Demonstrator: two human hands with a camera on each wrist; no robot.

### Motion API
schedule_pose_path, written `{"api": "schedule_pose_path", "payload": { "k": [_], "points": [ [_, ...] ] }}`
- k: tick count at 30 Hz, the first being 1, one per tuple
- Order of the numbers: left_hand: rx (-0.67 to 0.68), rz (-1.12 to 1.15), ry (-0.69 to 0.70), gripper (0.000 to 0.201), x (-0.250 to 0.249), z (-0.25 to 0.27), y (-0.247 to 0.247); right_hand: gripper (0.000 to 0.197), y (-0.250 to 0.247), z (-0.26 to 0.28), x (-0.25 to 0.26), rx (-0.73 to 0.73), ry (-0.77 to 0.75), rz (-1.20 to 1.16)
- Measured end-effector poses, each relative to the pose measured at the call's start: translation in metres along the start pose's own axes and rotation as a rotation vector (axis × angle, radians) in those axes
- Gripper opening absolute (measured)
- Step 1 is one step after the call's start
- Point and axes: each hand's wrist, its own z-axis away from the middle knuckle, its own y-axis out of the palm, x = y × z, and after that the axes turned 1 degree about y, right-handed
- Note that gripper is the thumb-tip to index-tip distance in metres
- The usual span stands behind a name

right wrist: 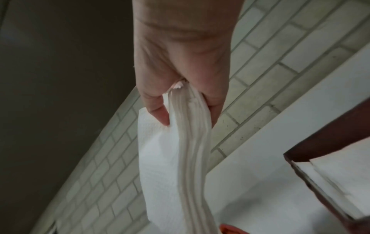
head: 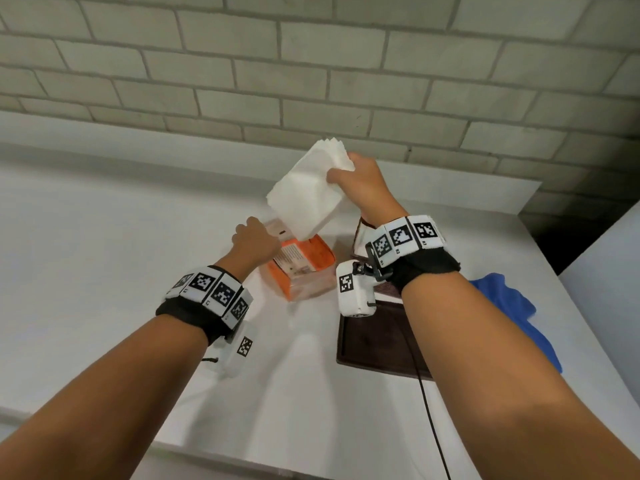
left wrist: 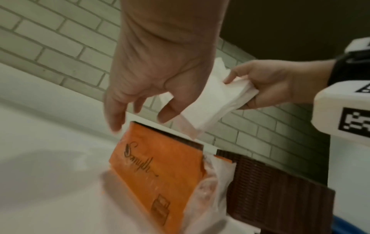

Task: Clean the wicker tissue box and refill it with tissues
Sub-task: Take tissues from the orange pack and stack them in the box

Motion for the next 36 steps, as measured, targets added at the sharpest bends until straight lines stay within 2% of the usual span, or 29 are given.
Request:
{"api": "schedule_pose_path", "payload": {
  "k": [2,3,5,6,8,11,13,14,16,19,21,23,26,29,36],
  "points": [
    [-0.091,0.203,0.149,0.075,-0.012,0.008,-0.007,0.016,-0.013,0.002,0.002,-0.016,0.071,-0.174],
    [-0.069,0.378,0.229,0.080,-0.019,0.012,-0.011,0.016,-0.018,0.003,0.001,-0.017,0.111,-0.288],
    [0.133,0.770,0.306,0.085,-0.034,0.019,-0.017,0.019,-0.029,0.004,-0.002,-0.008,0.174,-0.503],
    [0.241,0.939,0.298,0.085,-0.040,0.022,-0.020,0.023,-0.033,0.005,-0.005,-0.006,0.205,-0.581],
    [0.414,1.159,0.228,0.069,-0.051,0.023,-0.024,0.026,-0.039,0.012,-0.008,-0.016,0.256,-0.715],
    [0.509,1.315,0.072,0.030,-0.065,0.025,-0.018,0.025,-0.046,0.021,-0.017,-0.024,0.287,-0.874],
    [0.521,1.265,0.053,0.013,-0.077,0.028,-0.006,0.028,-0.049,0.026,-0.024,-0.006,0.283,-0.869],
    [0.521,1.218,0.066,0.010,-0.082,0.030,0.000,0.029,-0.051,0.028,-0.027,0.007,0.277,-0.818],
    [0.500,1.158,0.096,0.013,-0.092,0.032,0.013,0.032,-0.059,0.030,-0.034,-0.026,0.309,-0.599],
    [0.428,1.095,0.100,0.017,-0.104,0.039,0.030,0.049,-0.072,0.033,-0.049,-0.127,0.336,-0.240],
    [0.344,1.015,0.094,0.031,-0.110,0.040,0.043,0.044,-0.080,0.034,-0.058,-0.215,0.290,-0.105],
    [0.266,0.961,0.083,0.046,-0.115,0.040,0.054,0.034,-0.088,0.037,-0.066,-0.312,0.268,-0.071],
    [0.265,0.919,0.123,0.056,-0.120,0.036,0.067,0.040,-0.102,0.039,-0.077,-0.350,0.349,-0.159],
    [0.304,0.793,0.177,0.052,-0.122,0.031,0.083,0.040,-0.110,0.043,-0.083,-0.346,0.395,-0.144],
    [0.239,0.354,0.277,0.044,-0.120,0.023,0.109,0.048,-0.099,0.052,-0.100,-0.445,0.345,0.031]
  ]
}}
